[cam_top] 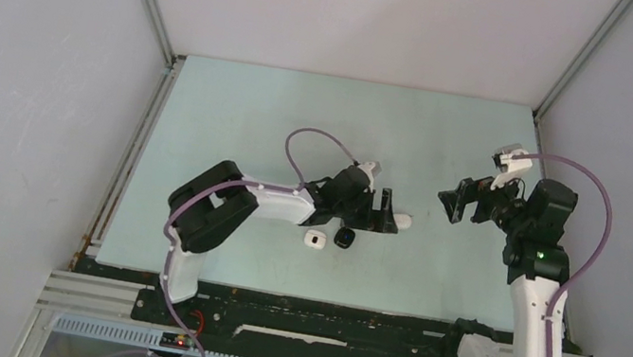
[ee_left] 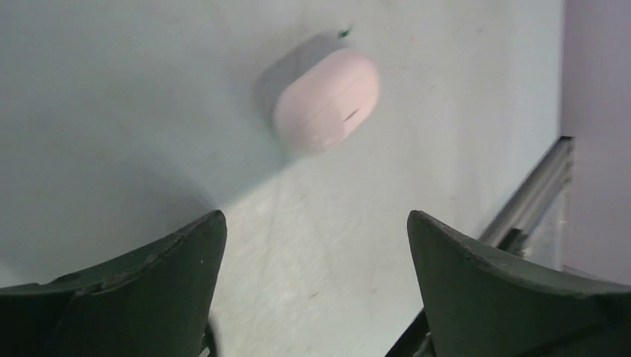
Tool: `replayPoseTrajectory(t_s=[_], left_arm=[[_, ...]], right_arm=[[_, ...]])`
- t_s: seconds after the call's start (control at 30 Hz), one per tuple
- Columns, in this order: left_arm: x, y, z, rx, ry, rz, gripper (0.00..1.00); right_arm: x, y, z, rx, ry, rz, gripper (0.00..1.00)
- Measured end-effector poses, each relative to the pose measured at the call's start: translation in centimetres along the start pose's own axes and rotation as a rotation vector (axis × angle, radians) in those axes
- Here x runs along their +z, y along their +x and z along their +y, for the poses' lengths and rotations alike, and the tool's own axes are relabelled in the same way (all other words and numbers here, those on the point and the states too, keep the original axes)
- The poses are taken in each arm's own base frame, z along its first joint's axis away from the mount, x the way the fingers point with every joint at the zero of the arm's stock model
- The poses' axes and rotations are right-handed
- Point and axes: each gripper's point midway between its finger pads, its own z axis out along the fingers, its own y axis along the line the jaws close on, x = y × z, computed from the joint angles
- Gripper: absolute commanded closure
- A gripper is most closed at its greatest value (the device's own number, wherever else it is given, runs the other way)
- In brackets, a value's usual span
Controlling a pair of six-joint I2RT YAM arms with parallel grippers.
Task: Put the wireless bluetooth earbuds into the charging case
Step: Reset both arms
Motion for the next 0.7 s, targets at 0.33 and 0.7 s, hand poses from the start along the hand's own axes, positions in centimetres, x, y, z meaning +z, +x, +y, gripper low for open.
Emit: replayPoseTrajectory(t_s=[0.33,0.7], left_arm=[[-10.0,-2.5,3.9,0.175,-0.282,-0.090,0.00],[-26.3,-9.6,8.8,0.212,-0.548,-0.565,0.00]], right_arm=[[1.6,2.0,-1.2,0.078,0.018,0.076,0.00],[3.1,3.7,-3.1,0.176,0.084,0.139,0.00]])
